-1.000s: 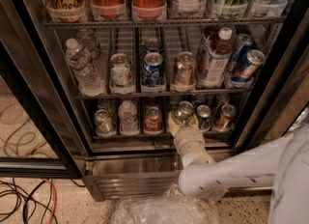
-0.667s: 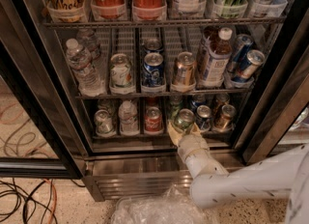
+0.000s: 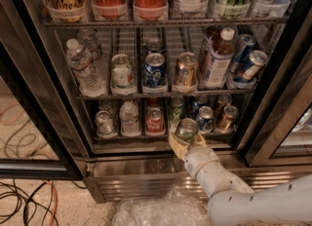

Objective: Pick green can from bottom shelf of fridge

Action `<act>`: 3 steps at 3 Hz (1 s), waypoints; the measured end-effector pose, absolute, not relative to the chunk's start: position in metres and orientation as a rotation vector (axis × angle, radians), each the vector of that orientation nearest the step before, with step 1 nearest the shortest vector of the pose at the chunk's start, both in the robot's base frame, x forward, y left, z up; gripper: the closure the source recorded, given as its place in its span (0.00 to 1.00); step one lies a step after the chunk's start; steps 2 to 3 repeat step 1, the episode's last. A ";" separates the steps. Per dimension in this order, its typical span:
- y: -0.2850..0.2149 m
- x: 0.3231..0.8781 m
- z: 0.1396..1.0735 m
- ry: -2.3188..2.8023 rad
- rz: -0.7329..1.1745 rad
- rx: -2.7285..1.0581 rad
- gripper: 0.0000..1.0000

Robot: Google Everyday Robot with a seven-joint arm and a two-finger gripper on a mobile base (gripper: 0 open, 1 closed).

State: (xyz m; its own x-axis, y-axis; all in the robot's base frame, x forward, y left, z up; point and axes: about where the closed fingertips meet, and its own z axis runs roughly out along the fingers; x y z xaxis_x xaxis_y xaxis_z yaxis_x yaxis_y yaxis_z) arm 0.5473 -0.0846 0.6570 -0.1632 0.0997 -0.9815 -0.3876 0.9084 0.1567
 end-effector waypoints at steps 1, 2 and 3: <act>-0.083 0.546 0.661 1.678 0.438 -0.232 1.00; -0.083 0.546 0.661 1.678 0.438 -0.232 1.00; -0.083 0.546 0.661 1.678 0.438 -0.232 1.00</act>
Offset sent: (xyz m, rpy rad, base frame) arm 0.0000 0.0000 0.0000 0.0000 0.0000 0.0000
